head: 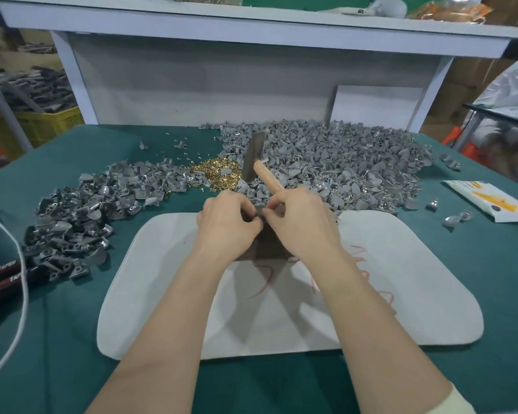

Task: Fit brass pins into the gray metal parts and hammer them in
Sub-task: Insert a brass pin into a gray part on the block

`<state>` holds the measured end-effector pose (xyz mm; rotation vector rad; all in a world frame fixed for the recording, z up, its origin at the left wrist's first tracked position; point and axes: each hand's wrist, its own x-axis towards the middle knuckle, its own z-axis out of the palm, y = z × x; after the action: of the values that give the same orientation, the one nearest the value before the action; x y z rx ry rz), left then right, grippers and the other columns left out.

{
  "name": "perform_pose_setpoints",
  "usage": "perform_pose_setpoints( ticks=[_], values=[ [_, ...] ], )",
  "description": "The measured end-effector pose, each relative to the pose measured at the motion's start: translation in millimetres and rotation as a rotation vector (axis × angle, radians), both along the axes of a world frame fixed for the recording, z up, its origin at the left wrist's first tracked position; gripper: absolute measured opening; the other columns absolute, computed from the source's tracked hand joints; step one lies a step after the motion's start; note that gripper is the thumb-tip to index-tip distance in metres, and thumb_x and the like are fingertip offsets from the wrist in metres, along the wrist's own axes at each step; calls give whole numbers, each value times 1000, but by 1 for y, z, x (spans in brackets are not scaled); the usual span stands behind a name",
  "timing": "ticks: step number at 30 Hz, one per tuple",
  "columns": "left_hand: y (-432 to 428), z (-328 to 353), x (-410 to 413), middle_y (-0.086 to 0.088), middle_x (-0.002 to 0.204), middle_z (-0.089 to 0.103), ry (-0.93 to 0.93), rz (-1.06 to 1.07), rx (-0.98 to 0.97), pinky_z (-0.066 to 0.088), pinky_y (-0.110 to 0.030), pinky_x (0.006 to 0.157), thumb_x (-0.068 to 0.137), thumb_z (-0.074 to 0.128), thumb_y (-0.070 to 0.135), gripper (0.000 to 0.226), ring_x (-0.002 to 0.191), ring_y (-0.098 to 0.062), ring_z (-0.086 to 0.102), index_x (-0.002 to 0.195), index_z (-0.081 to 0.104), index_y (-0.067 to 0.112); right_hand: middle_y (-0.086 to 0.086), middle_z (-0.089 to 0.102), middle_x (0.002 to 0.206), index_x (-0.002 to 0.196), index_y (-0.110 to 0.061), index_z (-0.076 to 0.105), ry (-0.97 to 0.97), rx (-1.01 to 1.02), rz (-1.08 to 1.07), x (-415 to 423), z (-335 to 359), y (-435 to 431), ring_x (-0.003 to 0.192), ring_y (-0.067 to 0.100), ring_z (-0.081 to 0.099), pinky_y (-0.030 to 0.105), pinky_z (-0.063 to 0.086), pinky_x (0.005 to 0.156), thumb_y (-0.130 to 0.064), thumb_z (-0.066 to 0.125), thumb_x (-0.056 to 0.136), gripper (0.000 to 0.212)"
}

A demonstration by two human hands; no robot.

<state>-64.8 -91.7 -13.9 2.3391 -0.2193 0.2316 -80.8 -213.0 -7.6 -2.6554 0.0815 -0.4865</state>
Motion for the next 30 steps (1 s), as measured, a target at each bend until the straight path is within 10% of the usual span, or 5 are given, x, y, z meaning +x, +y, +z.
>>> perform_pose_setpoints(
  ticks=[6, 30],
  values=[
    [-1, -1, 1, 7, 83, 54, -9, 8, 31, 45, -40, 90, 80, 68, 23, 26, 102, -28, 55, 60, 51, 28, 7, 56, 99, 120, -32, 59, -58, -103, 8, 0, -3, 7, 89, 31, 60, 31, 36, 67, -31, 53, 92, 29],
    [-2, -7, 4, 8, 92, 50, -19, 6, 87, 36, -36, 87, 81, 67, 33, 14, 108, -28, 48, 73, 55, 28, 1, 53, 92, 94, -25, 63, 15, -57, 33, 4, -3, 1, 92, 26, 57, 29, 34, 68, -28, 53, 93, 11]
  ],
)
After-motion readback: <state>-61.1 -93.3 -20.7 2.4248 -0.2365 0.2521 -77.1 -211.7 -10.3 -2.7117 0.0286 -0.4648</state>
